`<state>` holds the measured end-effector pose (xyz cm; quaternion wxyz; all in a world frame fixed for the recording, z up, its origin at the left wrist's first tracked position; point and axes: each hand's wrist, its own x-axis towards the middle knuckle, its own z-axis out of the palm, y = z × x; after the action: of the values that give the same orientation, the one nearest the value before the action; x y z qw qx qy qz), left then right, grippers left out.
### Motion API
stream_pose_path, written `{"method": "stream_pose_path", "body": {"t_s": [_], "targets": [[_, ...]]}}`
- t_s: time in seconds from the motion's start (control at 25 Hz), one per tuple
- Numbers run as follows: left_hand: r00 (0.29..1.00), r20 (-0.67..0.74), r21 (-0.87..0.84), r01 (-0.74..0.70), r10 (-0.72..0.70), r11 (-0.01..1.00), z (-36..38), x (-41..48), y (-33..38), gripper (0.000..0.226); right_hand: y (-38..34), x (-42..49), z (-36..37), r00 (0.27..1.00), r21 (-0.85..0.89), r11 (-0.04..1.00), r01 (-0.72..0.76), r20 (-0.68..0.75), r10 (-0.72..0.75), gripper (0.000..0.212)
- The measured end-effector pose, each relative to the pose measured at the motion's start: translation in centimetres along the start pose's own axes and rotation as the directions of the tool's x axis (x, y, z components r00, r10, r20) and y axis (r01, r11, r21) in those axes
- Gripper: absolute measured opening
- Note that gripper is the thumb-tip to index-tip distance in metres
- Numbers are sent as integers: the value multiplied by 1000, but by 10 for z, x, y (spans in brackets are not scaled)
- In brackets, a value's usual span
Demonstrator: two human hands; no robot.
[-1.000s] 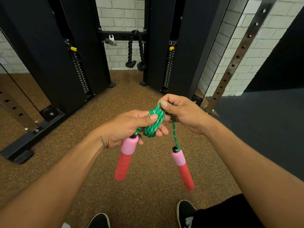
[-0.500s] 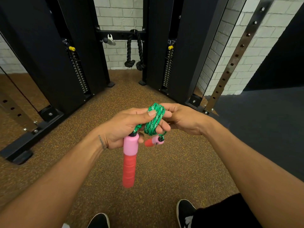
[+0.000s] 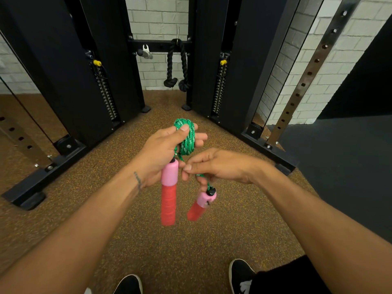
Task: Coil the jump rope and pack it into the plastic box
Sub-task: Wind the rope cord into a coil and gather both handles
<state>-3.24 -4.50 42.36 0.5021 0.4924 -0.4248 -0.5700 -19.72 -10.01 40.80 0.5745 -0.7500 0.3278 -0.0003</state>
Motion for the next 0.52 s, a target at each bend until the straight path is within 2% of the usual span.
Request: {"method": "stream_pose_path", "body": {"t_s": [0.16, 0.28, 0.32, 0.36, 0.4, 0.48, 0.52], "targets": [[998, 2, -22, 67, -67, 997, -5, 1, 3, 33, 0, -5, -12, 998, -13, 999, 52, -41, -53, 24], [994, 31, -210, 113, -109, 971, -12, 1, 6, 37, 5, -3, -10, 1000, -56, 998, 5, -16, -6, 22], [993, 33, -209, 115, -111, 971, -13, 0, 7, 36, 6, -2, -10, 1000, -71, 997, -15, -17, 14, 22], [994, 26, -131, 109, -106, 985, -12, -1, 7, 34, 6, -2, -10, 999, -69, 997, -25, -23, 23, 21], [995, 14, 16, 96, -96, 995, -10, -3, 6, 32, 5, -3, -11, 999, -61, 998, -25, -23, 23, 20], [998, 12, 294, 57, -63, 954, -6, -7, 1, 28, 1, -7, -14, 1000, -89, 996, 1, -8, -2, 23], [999, 7, 357, 35, -40, 933, -3, -8, -1, 28, 0, -9, -14, 1000, -120, 993, 22, -6, -22, 24]]}}
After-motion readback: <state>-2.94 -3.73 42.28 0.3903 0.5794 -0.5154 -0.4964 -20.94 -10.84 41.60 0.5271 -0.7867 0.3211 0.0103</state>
